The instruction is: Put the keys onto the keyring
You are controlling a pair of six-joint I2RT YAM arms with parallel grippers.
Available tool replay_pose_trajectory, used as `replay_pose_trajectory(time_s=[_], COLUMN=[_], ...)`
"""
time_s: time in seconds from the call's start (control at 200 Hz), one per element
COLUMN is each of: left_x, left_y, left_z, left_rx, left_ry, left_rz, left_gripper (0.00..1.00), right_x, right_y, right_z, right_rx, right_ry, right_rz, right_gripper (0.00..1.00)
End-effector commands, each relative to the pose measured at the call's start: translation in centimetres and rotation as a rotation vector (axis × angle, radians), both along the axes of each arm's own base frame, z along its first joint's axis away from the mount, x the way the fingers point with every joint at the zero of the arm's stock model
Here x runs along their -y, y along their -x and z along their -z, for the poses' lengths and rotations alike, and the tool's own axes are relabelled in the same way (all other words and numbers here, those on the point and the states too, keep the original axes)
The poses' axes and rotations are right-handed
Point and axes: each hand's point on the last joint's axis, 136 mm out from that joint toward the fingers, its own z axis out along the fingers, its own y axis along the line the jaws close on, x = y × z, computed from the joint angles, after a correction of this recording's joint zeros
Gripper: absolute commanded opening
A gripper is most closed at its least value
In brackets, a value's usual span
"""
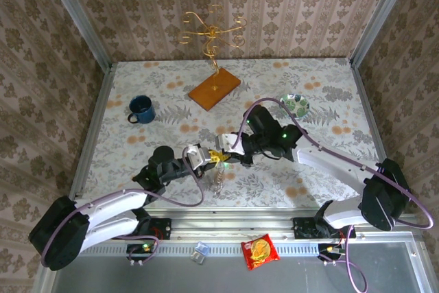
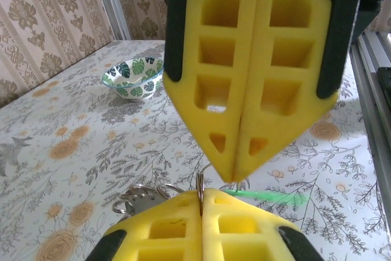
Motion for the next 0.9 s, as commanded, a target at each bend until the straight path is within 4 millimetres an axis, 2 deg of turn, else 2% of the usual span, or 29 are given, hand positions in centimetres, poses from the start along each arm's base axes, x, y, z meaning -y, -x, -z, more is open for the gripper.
replay_pose_trajectory(time_s=[0.0,0.03,0.095,0.165,0.265,0.46,0.655,0.7,0.72,0.78,0.895], left_x=[0.3,0.3,0.2,0.2,0.2,0.2,0.2,0.2,0.2,0.2,0.1], left_y=[0.0,0.0,0.0,0.1,0.2,0.4,0.4,0.4,0.4,0.5,0.5], left_z=[-0.8,-0.8,-0.8,-0.8,-0.9,-1.3,-1.5,-1.5,-1.5,-1.5,-1.6], left_rx=[0.031,0.031,0.033,0.036,0.040,0.049,0.056,0.056,0.054,0.057,0.061], left_ry=[-0.001,-0.002,-0.003,0.002,0.008,0.028,0.038,0.038,0.038,0.040,0.041], left_rz=[0.022,0.021,0.021,0.024,0.028,0.036,0.036,0.037,0.036,0.037,0.034], left_gripper=[0.00,0.00,0.00,0.00,0.00,0.00,0.00,0.00,0.00,0.00,0.00], right_x=[0.1,0.3,1.0,1.6,2.0,1.5,0.7,0.6,0.5,0.4,0.2], right_y=[-0.7,-1.0,-1.6,-1.7,-1.5,-1.3,-1.4,-1.4,-1.5,-1.6,-1.5], right_z=[0.0,0.0,0.0,0.2,0.7,1.9,2.0,1.8,2.7,3.0,3.2], right_rx=[-0.005,-0.012,-0.032,-0.048,-0.079,-0.131,-0.154,-0.152,-0.171,-0.177,-0.191], right_ry=[0.027,0.024,0.008,-0.011,-0.028,-0.044,-0.071,-0.076,-0.059,-0.057,-0.053], right_rz=[0.042,0.064,0.114,0.144,0.160,0.157,0.134,0.131,0.132,0.129,0.123], right_gripper=[0.00,0.00,0.14,0.23,0.30,0.32,0.30,0.29,0.28,0.26,0.16])
